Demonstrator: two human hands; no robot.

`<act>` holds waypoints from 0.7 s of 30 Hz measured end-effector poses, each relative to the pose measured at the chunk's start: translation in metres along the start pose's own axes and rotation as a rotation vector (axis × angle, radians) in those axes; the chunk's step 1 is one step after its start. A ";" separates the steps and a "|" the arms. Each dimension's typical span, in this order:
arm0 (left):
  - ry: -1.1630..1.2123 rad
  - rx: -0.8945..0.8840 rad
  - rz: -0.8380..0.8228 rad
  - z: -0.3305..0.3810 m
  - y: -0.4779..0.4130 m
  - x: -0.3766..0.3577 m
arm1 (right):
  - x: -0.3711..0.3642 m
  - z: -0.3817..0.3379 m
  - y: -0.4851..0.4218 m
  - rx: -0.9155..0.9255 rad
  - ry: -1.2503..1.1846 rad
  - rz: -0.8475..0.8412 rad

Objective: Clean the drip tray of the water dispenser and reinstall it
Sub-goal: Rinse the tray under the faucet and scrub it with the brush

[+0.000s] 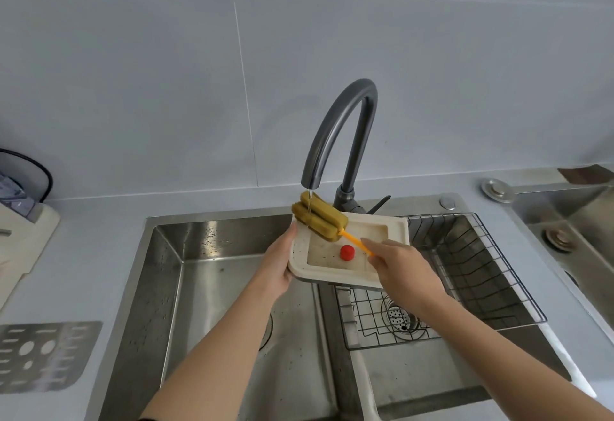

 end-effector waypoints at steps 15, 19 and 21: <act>0.117 0.006 0.046 0.001 -0.017 -0.007 | -0.010 0.005 0.012 0.026 0.143 -0.133; 0.168 -0.018 0.111 0.002 -0.014 -0.004 | -0.008 0.003 0.016 0.056 0.218 -0.165; 0.190 0.004 0.084 0.000 -0.011 0.002 | -0.006 0.004 0.017 0.074 0.298 -0.181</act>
Point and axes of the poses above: each hand's wrist, its own y-axis away from the middle knuckle, its own x-axis out of the back of the hand, z = x × y, the point moved 4 cm from there along -y, towards the middle knuckle, and after that the axes turned 11 degrees about -z, right-handed, at the moved point
